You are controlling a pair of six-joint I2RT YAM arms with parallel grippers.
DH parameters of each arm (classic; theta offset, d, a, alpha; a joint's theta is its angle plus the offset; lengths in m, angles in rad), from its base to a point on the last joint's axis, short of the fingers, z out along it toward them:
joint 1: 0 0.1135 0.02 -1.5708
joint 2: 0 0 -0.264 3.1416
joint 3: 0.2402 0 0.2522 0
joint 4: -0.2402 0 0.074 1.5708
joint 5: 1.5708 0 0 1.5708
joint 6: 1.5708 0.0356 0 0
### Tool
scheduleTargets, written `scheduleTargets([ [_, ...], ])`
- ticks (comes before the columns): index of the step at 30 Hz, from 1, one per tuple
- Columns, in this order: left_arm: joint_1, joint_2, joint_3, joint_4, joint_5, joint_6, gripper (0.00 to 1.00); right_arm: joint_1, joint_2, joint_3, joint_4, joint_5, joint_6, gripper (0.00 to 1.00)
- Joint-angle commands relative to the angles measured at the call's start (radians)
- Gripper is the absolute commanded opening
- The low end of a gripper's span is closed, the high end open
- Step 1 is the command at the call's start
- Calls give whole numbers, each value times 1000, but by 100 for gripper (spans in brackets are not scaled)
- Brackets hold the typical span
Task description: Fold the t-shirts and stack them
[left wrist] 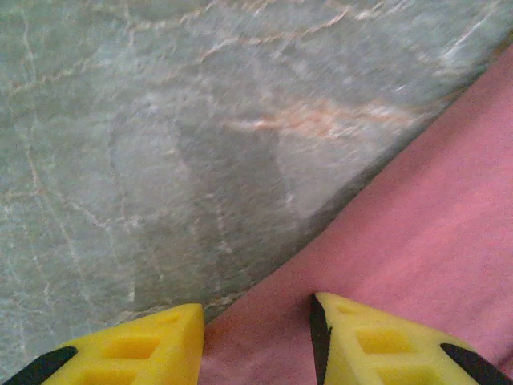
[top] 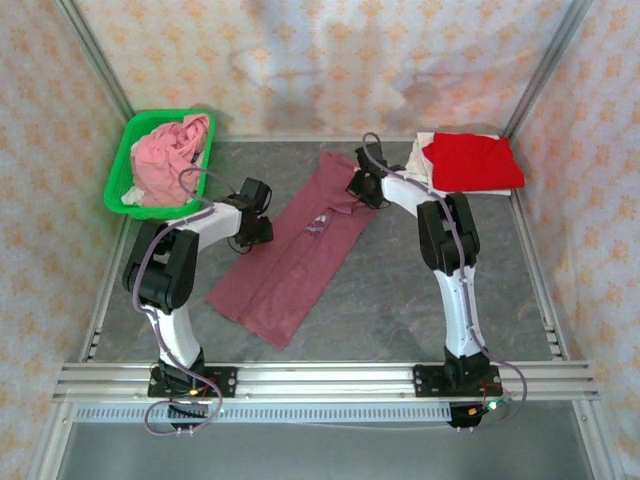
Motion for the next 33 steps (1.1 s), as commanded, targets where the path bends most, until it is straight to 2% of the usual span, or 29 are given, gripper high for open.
scheduleTargets([
  [1,22,-26,-44,-16,-1,4,40,-6,-5,-20,-73,81,-19,0],
  [6,17,-40,-100,-14,64,-4,37,-12,64,23,-67,30,-39,0],
  [10,-24,-114,-137,-41,97,-17,37,-15,143,102,-56,-11,-22,0],
  [15,-87,-217,-155,-21,178,-64,39,-28,291,325,-23,-84,-32,0],
  [19,-116,-218,-122,-20,219,-67,39,-48,414,614,-80,-190,-54,4],
  [22,-116,-217,-106,-19,198,-66,39,-49,391,700,-139,-214,-90,8],
  [24,-115,-213,-96,-16,170,-66,39,-49,309,620,-130,-211,-99,10],
  [29,-115,-158,-75,11,119,-66,39,-35,16,203,13,-161,-99,14],
  [31,-115,-126,-71,32,108,-67,39,-24,-71,62,41,-148,-95,13],
  [33,-115,-97,-63,34,109,-67,39,-6,-136,-58,58,-129,-93,8],
])
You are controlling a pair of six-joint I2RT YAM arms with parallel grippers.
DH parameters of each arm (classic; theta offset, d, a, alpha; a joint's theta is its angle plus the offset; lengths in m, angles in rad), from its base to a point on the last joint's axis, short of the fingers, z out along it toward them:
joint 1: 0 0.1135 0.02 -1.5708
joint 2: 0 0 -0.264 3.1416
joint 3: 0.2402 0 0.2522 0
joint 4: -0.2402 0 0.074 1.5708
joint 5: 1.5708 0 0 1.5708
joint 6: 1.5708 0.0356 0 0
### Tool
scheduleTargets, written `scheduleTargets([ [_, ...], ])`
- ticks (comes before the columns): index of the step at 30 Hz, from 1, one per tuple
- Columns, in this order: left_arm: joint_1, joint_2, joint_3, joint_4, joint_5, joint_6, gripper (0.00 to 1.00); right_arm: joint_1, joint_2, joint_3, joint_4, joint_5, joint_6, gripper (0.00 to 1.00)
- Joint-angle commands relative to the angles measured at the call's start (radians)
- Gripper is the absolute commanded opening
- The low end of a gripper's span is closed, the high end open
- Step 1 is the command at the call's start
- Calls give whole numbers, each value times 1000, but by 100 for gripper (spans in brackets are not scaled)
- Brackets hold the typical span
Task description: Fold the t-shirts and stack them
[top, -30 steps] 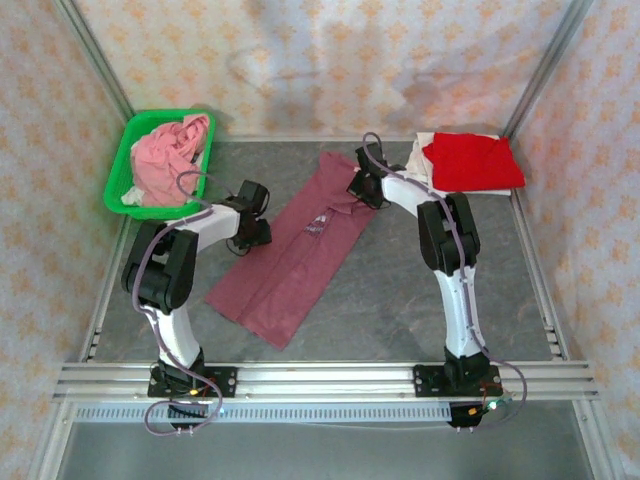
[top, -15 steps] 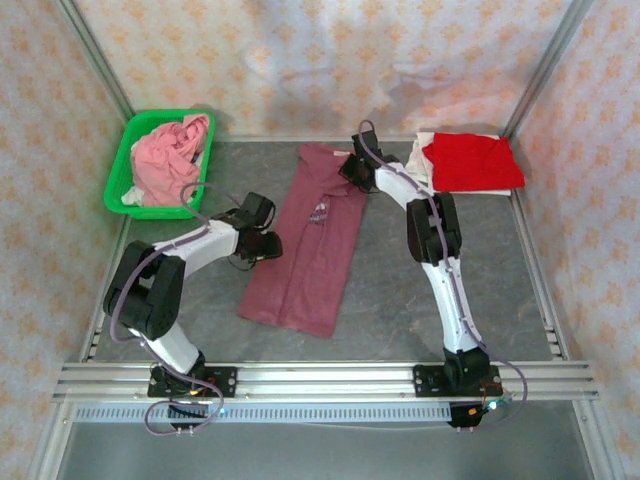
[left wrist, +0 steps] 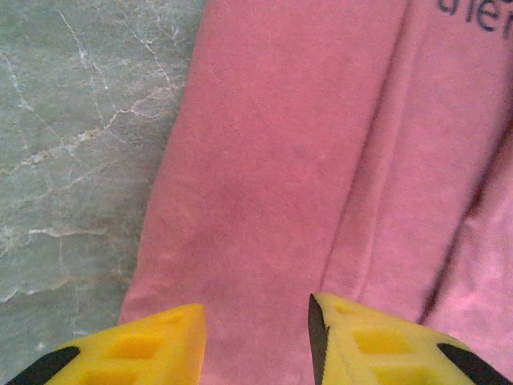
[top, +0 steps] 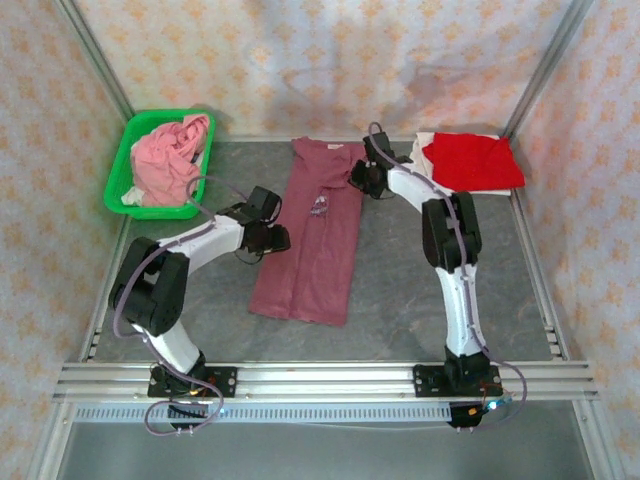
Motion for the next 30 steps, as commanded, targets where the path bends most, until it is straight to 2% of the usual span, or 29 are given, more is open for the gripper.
scheduleTargets([
  [1,1,53,19,10,-43,-4,38,40,-136,-162,85,59,-15,6],
  [4,0,61,-10,50,-49,-5,38,79,-187,-274,118,93,-24,3],
  [7,0,91,-3,65,-44,-3,38,92,-166,-297,128,89,-16,2],
  [11,-9,126,13,84,-21,-5,38,98,-124,-273,119,108,-5,2],
  [16,-30,122,10,102,-16,-49,38,83,-35,-189,36,192,33,0],
  [24,-32,4,23,80,-48,-73,40,45,75,-31,-24,203,47,0],
  [26,-32,-32,24,45,-84,-77,40,47,59,-39,-14,189,47,1],
  [30,-32,-128,-33,40,-72,-94,46,49,-42,-116,25,114,49,11],
])
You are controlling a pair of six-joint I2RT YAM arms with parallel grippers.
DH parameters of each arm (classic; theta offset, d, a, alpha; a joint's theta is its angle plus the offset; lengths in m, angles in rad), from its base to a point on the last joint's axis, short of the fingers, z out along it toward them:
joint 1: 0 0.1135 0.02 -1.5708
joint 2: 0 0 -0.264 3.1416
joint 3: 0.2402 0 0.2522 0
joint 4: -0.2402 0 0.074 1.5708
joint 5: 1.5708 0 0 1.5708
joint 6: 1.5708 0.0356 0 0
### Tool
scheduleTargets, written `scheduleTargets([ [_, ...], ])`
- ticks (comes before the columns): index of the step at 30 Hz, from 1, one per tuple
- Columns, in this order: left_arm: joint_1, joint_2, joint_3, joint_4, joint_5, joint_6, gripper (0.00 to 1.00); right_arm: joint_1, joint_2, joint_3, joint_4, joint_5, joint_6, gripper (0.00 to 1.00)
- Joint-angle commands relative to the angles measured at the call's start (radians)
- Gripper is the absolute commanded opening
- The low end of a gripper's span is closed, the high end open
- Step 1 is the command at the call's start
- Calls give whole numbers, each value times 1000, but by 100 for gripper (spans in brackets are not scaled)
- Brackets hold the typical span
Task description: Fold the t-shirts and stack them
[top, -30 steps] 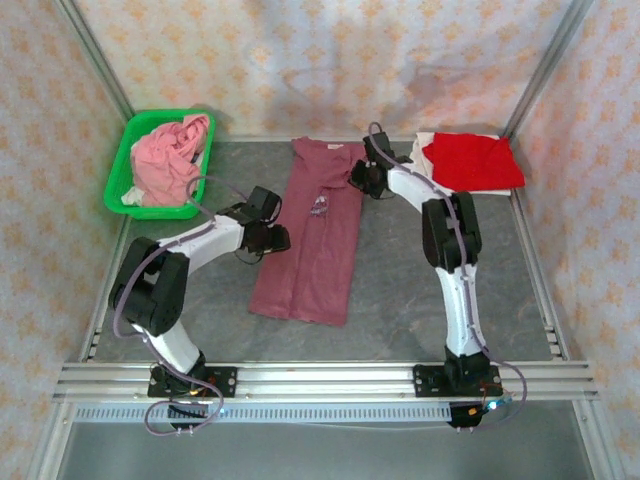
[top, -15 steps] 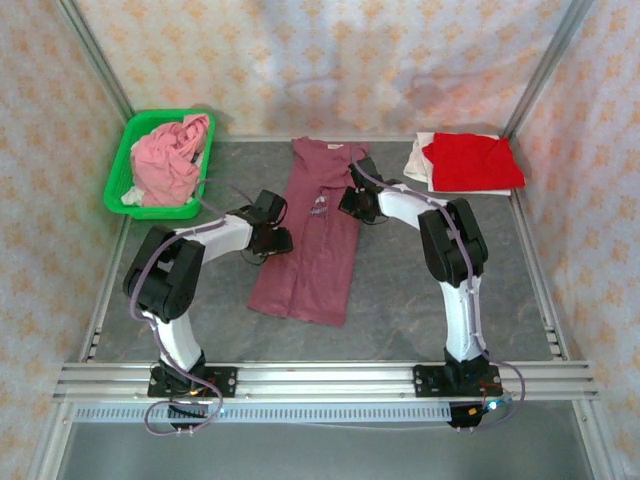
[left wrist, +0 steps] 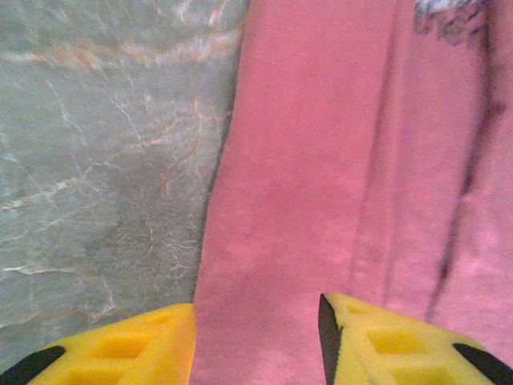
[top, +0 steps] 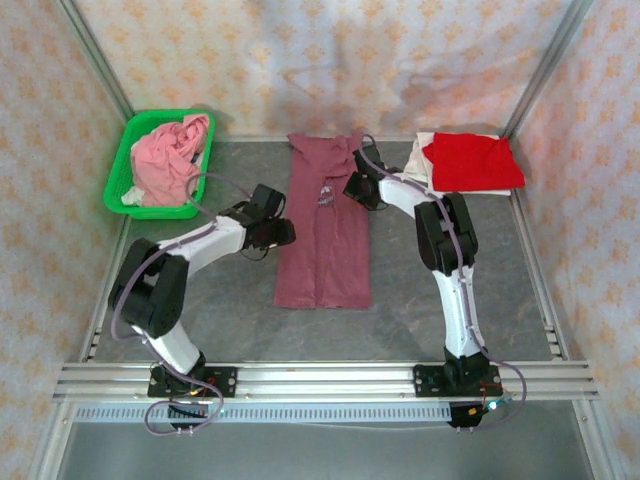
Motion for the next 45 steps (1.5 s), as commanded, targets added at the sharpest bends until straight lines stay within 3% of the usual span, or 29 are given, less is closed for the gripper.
scheduleTargets([
  [1,-5,-101,-56,-40,-11,-27,47,2,-118,-93,-9,-50,5,14],
  [7,-5,-306,-233,-165,20,-17,62,24,-470,-450,178,-186,-50,31],
  [13,-8,-441,-439,-197,166,-31,61,101,-781,-990,557,-308,-17,42],
  [17,-20,-495,-529,-129,211,-49,61,147,-856,-1192,730,-312,55,45],
  [25,-42,-465,-576,0,222,-73,60,176,-870,-1242,752,-284,49,46],
  [45,-160,-326,-535,136,204,-112,52,176,-899,-1301,727,-195,56,47],
])
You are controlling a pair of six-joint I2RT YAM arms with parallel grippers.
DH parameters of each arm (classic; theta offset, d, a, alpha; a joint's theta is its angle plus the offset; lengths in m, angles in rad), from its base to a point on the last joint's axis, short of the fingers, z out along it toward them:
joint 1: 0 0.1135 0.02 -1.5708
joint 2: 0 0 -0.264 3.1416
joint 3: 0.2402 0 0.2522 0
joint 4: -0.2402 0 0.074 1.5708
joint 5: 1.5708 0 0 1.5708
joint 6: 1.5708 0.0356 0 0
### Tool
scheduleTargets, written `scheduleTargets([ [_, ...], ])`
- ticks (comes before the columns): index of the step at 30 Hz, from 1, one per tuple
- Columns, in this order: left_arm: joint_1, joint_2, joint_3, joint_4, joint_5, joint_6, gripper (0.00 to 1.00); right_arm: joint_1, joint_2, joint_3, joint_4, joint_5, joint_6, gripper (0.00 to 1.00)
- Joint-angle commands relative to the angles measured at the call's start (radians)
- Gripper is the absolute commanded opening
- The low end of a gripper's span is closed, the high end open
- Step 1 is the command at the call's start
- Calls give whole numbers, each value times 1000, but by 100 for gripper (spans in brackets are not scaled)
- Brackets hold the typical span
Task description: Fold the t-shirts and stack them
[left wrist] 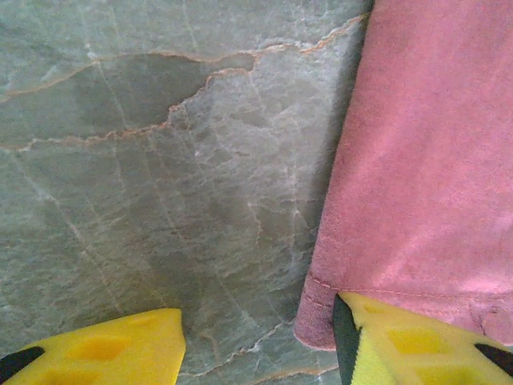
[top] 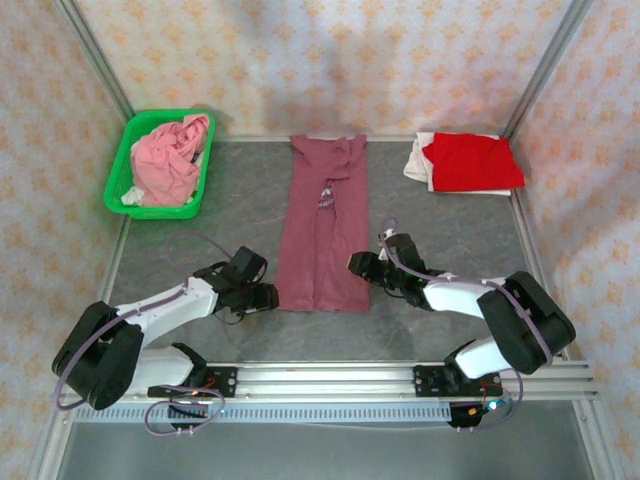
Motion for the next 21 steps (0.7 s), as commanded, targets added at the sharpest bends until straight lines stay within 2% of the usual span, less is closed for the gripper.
scheduleTargets([
  [1,-41,78,-5,209,111,-22,51,3,-32,-17,3,34,5,47],
  [2,-44,90,-2,222,114,-24,51,3,-42,-20,2,36,10,47],
  [5,-52,116,7,242,115,-25,40,3,-94,-45,-15,58,28,47],
  [7,-56,124,9,250,112,-25,37,3,-145,-73,-35,82,38,47],
  [9,-57,121,9,258,115,-26,29,3,-203,-96,-83,110,50,47],
  [10,-59,120,9,258,112,-25,28,4,-227,-102,-107,118,51,47],
  [13,-58,121,17,246,107,-17,28,3,-286,-125,-175,126,51,50],
  [15,-59,117,28,243,107,-17,33,4,-313,-136,-211,131,47,50],
  [21,-60,59,52,225,113,-32,35,3,-358,-155,-230,168,54,51],
])
